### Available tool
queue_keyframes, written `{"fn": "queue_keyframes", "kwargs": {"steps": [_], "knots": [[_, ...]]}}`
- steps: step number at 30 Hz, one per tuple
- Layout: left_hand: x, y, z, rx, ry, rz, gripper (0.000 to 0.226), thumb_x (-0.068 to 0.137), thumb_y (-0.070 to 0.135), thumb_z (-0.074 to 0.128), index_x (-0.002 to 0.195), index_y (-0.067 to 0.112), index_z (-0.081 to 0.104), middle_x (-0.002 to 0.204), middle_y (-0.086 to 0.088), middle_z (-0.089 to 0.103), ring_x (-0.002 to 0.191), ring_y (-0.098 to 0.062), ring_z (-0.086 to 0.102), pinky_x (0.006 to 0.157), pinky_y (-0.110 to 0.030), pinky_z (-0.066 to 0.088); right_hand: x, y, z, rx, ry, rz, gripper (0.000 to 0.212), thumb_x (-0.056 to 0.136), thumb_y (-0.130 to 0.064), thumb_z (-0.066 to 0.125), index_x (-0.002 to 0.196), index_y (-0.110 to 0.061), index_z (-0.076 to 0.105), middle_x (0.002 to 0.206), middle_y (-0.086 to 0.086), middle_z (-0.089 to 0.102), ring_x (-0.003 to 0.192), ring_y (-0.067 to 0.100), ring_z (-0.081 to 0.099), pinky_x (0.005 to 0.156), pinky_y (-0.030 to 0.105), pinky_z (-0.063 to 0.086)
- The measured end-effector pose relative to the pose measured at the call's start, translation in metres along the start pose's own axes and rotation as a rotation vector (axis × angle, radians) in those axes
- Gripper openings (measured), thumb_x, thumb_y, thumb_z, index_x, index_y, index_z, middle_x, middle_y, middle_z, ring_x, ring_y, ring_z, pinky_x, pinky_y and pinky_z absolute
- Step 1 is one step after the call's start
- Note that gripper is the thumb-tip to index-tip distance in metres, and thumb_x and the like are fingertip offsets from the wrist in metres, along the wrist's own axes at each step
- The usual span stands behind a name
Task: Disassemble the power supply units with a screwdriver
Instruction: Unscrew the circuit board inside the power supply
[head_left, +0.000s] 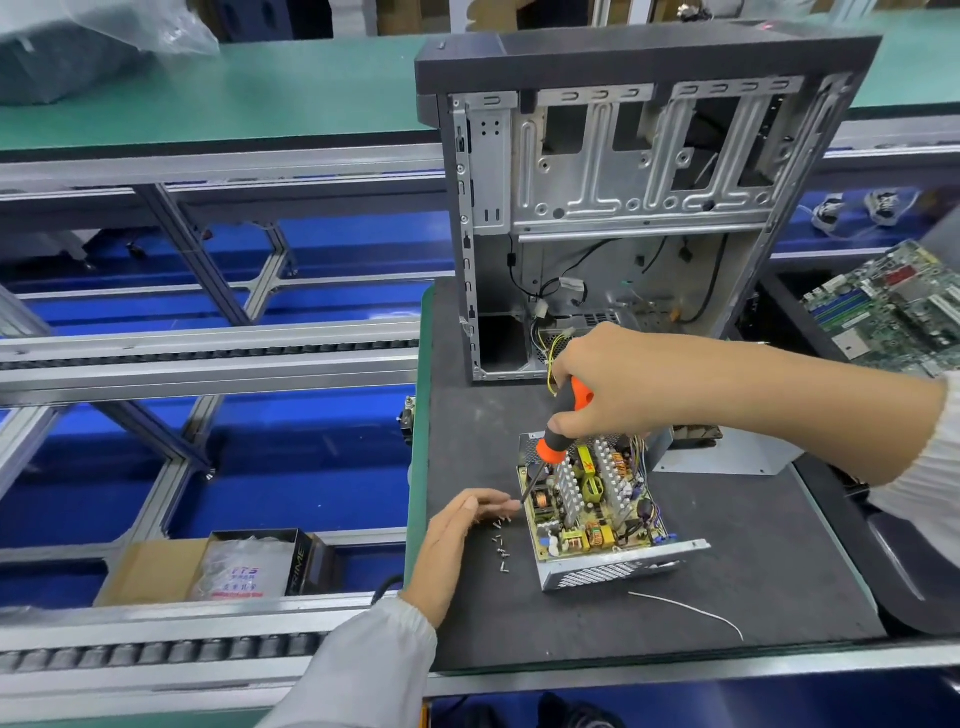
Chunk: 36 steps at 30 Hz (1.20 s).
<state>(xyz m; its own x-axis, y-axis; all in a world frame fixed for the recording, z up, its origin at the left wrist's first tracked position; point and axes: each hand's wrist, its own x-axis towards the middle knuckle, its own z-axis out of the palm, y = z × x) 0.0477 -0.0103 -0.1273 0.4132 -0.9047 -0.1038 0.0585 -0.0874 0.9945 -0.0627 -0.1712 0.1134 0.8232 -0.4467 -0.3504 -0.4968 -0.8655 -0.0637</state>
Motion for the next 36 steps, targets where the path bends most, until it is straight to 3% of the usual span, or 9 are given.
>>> {"fn": "queue_keyframes", "kwargs": {"steps": [2, 6, 10, 14, 20, 23, 28, 32, 36], "knots": [[-0.001, -0.002, 0.005, -0.01, -0.03, 0.001, 0.04, 0.102, 0.035, 0.029, 0.114, 0.019, 0.064, 0.113, -0.002, 0.072, 0.12, -0.016, 0.059, 0.099, -0.018, 0.038, -0.001, 0.004, -0.003, 0.003, 0.041, 0.0, 0.038, 0.086, -0.044, 0.058, 0.094, -0.006, 0.061, 0.065, 0.011, 0.067, 0.052, 0.022, 0.06, 0.042, 0.021, 0.032], [0.002, 0.001, 0.009, -0.019, -0.015, 0.037, 0.037, 0.101, 0.032, 0.033, 0.113, 0.025, 0.067, 0.112, 0.0, 0.072, 0.118, -0.013, 0.059, 0.1, -0.018, 0.038, 0.0, 0.007, -0.006, -0.036, 0.175, 0.014, 0.037, 0.085, -0.043, 0.061, 0.076, -0.008, 0.052, 0.052, 0.0, 0.04, 0.043, 0.016, 0.032, 0.041, 0.023, 0.025], [0.016, 0.001, 0.008, 0.107, 0.156, 0.149, 0.023, 0.097, 0.012, 0.049, 0.1, 0.026, 0.068, 0.102, 0.004, 0.066, 0.104, -0.012, 0.062, 0.092, -0.021, 0.046, 0.007, 0.006, -0.001, -0.056, 0.201, 0.01, 0.032, 0.086, -0.043, 0.06, 0.083, -0.011, 0.06, 0.064, 0.0, 0.049, 0.05, 0.015, 0.041, 0.043, 0.025, 0.03], [0.038, 0.003, 0.008, 0.251, 0.233, 0.208, 0.035, 0.092, -0.005, 0.054, 0.106, 0.027, 0.059, 0.106, 0.004, 0.058, 0.103, -0.009, 0.059, 0.092, -0.02, 0.046, 0.022, 0.002, 0.008, -0.066, 0.159, 0.016, 0.031, 0.086, -0.04, 0.061, 0.086, -0.009, 0.06, 0.073, 0.004, 0.054, 0.059, 0.02, 0.049, 0.048, 0.027, 0.038], [0.05, -0.01, 0.01, 0.49, -0.037, 0.222, 0.046, 0.088, 0.023, 0.06, 0.132, 0.026, 0.049, 0.127, 0.013, 0.056, 0.121, -0.002, 0.049, 0.104, -0.019, 0.037, 0.042, -0.002, 0.018, -0.078, 0.112, -0.001, 0.029, 0.086, -0.038, 0.06, 0.083, -0.009, 0.059, 0.075, 0.007, 0.058, 0.058, 0.02, 0.047, 0.045, 0.026, 0.035], [0.05, -0.01, 0.01, 0.498, -0.046, 0.216, 0.049, 0.087, 0.027, 0.059, 0.133, 0.03, 0.046, 0.129, 0.016, 0.055, 0.124, 0.0, 0.046, 0.105, -0.016, 0.034, 0.046, -0.005, 0.021, -0.088, 0.102, 0.01, 0.035, 0.086, -0.038, 0.06, 0.068, -0.013, 0.045, 0.064, 0.002, 0.046, 0.05, 0.016, 0.039, 0.044, 0.026, 0.032], [0.049, -0.009, 0.008, 0.49, -0.05, 0.195, 0.053, 0.084, 0.028, 0.057, 0.135, 0.024, 0.044, 0.131, 0.016, 0.055, 0.127, -0.001, 0.044, 0.107, -0.02, 0.034, 0.049, -0.005, 0.023, -0.089, 0.093, 0.017, 0.031, 0.086, -0.037, 0.06, 0.073, -0.01, 0.051, 0.066, 0.005, 0.051, 0.052, 0.017, 0.04, 0.044, 0.025, 0.033], [0.049, -0.01, 0.008, 0.492, -0.044, 0.181, 0.052, 0.085, 0.027, 0.058, 0.134, 0.027, 0.041, 0.131, 0.017, 0.054, 0.127, -0.001, 0.043, 0.107, -0.021, 0.033, 0.048, -0.003, 0.021, -0.094, 0.09, 0.015, 0.032, 0.086, -0.037, 0.059, 0.09, -0.006, 0.062, 0.076, 0.009, 0.057, 0.058, 0.022, 0.048, 0.046, 0.025, 0.033], [0.048, -0.009, 0.008, 0.483, -0.052, 0.154, 0.048, 0.084, 0.034, 0.057, 0.128, 0.034, 0.038, 0.128, 0.021, 0.052, 0.126, 0.002, 0.042, 0.104, -0.014, 0.031, 0.048, -0.005, 0.02, -0.096, 0.087, 0.024, 0.03, 0.086, -0.038, 0.059, 0.085, -0.008, 0.057, 0.081, 0.008, 0.057, 0.061, 0.021, 0.046, 0.052, 0.028, 0.039]]}}
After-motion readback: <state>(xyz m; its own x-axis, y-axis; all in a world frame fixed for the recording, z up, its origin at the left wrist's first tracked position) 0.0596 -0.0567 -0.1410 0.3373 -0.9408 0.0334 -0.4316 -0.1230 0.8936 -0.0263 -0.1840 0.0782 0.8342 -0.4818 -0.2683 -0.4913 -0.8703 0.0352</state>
